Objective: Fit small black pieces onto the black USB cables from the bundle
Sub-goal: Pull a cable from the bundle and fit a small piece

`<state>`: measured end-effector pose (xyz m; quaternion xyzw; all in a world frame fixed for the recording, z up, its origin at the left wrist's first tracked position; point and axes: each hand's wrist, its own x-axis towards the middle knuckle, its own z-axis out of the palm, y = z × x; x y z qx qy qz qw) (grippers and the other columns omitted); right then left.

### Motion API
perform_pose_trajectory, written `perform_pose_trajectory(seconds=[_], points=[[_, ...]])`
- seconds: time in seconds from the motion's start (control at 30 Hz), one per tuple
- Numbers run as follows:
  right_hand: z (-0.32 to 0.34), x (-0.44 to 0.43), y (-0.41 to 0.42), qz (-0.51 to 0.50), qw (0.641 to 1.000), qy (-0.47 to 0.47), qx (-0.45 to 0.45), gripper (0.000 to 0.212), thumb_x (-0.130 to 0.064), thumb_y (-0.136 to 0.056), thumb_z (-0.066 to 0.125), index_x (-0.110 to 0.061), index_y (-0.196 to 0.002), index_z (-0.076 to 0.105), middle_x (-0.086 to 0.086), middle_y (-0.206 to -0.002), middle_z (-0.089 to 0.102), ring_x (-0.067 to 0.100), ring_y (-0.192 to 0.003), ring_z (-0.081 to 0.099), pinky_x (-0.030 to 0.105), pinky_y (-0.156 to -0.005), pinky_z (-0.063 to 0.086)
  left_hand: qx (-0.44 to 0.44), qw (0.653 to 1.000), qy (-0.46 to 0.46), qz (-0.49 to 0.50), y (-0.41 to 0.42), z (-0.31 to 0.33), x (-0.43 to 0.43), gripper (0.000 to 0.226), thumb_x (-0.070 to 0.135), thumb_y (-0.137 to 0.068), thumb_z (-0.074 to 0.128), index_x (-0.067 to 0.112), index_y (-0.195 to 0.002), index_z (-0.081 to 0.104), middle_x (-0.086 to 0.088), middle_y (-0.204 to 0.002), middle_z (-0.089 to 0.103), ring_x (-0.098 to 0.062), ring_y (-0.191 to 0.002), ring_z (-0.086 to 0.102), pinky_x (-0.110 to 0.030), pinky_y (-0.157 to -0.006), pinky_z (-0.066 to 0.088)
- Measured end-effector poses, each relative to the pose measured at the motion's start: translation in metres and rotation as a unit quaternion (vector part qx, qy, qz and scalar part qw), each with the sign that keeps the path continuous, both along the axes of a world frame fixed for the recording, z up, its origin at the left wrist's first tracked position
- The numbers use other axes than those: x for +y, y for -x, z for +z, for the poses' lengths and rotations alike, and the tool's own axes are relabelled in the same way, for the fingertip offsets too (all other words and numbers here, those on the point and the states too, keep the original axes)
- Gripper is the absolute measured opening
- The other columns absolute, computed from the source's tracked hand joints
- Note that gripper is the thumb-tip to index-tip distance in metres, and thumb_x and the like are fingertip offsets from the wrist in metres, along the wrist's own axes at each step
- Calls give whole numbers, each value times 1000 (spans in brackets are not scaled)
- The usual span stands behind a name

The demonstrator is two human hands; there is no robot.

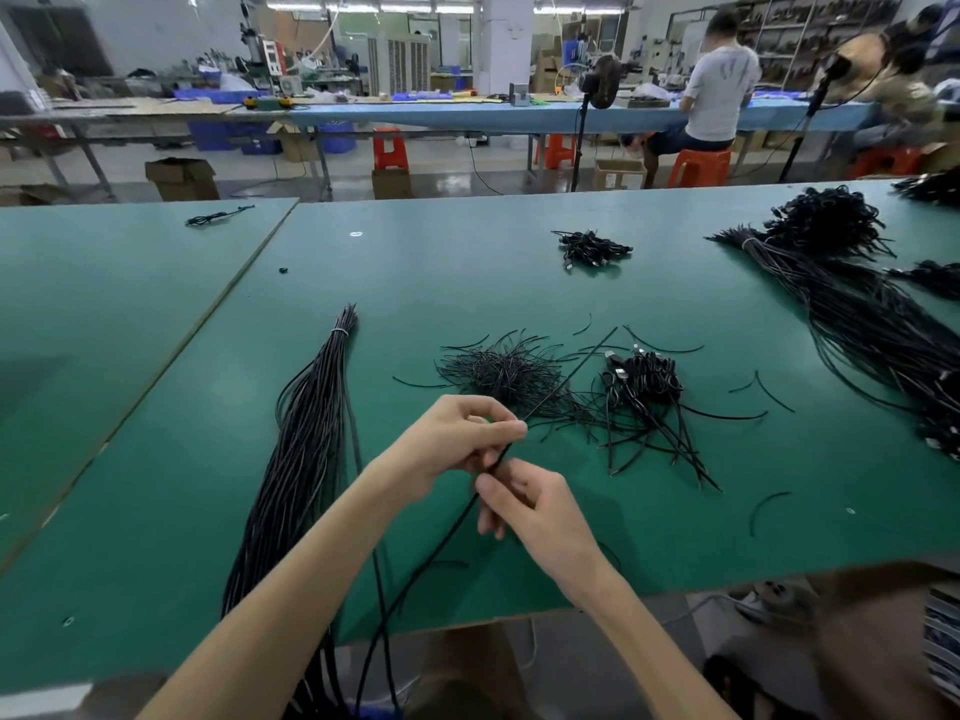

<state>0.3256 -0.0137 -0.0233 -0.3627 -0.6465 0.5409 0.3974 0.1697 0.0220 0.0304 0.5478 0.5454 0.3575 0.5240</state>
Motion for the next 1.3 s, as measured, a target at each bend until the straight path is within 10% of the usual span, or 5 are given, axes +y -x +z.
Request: perform_pose_trajectory(seconds=[0.4,0.6,0.8,1.07,1.3], points=[[-4,5,-5,-149,976,70,140,30,-30,-108,50,-12,-85,57,3,-74,62,9,-59,51,17,-53,43,63,910,80,-401,55,0,-33,39,32,-110,49,2,-132,62,-15,-125,71,-30,-96,74,-29,-71,60],[-8,6,-3,-187,971,67,133,31,-28,-109,50,-13,-83,57,1,-71,62,9,-59,52,18,-53,43,-44,852,49,-520,57,-5,-37,34,19,-107,53,-7,-128,58,-20,-113,72,-31,-86,70,-32,-66,56],[-10,9,-3,-198,962,105,157,28,-25,-108,52,-14,-82,56,-3,-66,58,7,-60,51,18,-54,43,-319,898,-69,-296,55,6,-27,60,40,-103,55,3,-150,47,2,-113,74,-9,-75,71,-24,-73,54],[-8,6,-4,-199,971,84,104,31,-24,-109,48,-14,-80,49,-4,-65,55,10,-58,44,19,-52,38,-415,901,-101,72,43,-6,15,54,14,-105,51,14,-156,34,3,-151,55,-23,-128,62,-36,-91,57],[-8,8,-6,-231,951,122,168,28,-20,-108,44,-12,-81,44,-2,-62,47,11,-54,36,20,-48,33,28,976,-147,159,65,-48,23,63,-8,-100,52,14,-157,36,4,-141,60,-15,-129,58,-36,-112,46]])
